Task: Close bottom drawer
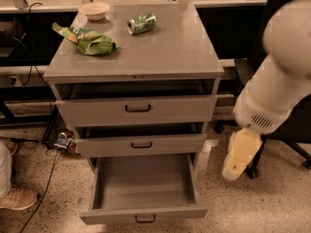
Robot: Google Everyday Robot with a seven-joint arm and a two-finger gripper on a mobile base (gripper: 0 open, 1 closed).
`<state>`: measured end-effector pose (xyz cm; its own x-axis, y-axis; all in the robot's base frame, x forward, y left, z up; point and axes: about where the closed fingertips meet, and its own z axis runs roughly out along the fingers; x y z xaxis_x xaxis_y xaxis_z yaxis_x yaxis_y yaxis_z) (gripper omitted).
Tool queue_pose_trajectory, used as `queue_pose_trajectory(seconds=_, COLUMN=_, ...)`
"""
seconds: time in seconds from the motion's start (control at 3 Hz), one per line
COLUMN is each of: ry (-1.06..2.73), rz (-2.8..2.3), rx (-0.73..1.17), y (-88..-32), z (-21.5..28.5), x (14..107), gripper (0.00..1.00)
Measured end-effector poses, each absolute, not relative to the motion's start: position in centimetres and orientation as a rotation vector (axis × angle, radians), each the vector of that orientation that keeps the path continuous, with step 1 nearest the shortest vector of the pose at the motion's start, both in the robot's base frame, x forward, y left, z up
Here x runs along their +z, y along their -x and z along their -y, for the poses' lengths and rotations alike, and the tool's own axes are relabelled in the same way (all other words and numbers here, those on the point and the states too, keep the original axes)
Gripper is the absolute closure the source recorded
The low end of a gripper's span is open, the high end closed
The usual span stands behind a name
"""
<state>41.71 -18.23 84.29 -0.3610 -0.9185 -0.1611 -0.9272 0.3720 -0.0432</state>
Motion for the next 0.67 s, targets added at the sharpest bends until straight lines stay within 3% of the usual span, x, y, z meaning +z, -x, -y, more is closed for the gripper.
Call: queue_pose_trajectory(seconds=0.67, ry=1.684, rz=-2.530, rx=0.133, y=-40.04, z=18.00, x=80.46, gripper=0.00)
